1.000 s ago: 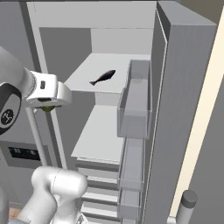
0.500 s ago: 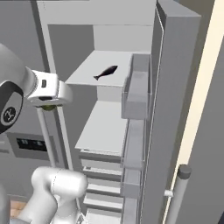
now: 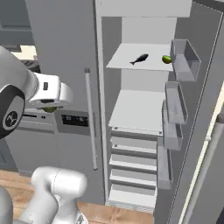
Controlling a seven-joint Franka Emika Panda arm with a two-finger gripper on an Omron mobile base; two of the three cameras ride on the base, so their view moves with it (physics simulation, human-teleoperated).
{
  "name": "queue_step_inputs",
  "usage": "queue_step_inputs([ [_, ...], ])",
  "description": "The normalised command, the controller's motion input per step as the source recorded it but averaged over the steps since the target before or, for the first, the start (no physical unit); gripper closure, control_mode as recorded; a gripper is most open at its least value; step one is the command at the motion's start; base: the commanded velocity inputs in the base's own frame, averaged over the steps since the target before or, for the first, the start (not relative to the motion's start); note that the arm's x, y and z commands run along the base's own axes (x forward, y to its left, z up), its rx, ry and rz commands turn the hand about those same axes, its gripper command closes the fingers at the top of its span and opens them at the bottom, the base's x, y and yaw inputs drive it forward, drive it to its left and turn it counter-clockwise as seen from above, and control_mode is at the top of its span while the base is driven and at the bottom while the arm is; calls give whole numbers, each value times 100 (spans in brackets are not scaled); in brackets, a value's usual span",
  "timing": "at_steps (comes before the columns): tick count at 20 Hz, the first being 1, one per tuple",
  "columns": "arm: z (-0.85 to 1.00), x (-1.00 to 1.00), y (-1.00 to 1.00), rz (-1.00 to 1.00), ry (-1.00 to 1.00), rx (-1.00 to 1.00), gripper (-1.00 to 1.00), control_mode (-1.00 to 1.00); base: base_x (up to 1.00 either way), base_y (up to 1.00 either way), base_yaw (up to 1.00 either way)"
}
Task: Open the fridge, remove the kiwi, cucumber, and fish, and place them on any counter.
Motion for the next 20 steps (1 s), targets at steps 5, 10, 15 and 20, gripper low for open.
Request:
queue_step_inputs([
  [5, 0, 0, 0, 0, 0, 0, 100, 100, -49, 100, 15],
  [10, 0, 0, 0, 0, 0, 0, 100, 100, -32, 100, 14],
  [15, 0, 0, 0, 0, 0, 0, 100, 100, 1, 100, 11],
  [20, 0, 0, 0, 0, 0, 0, 100, 100, 80, 83, 1],
])
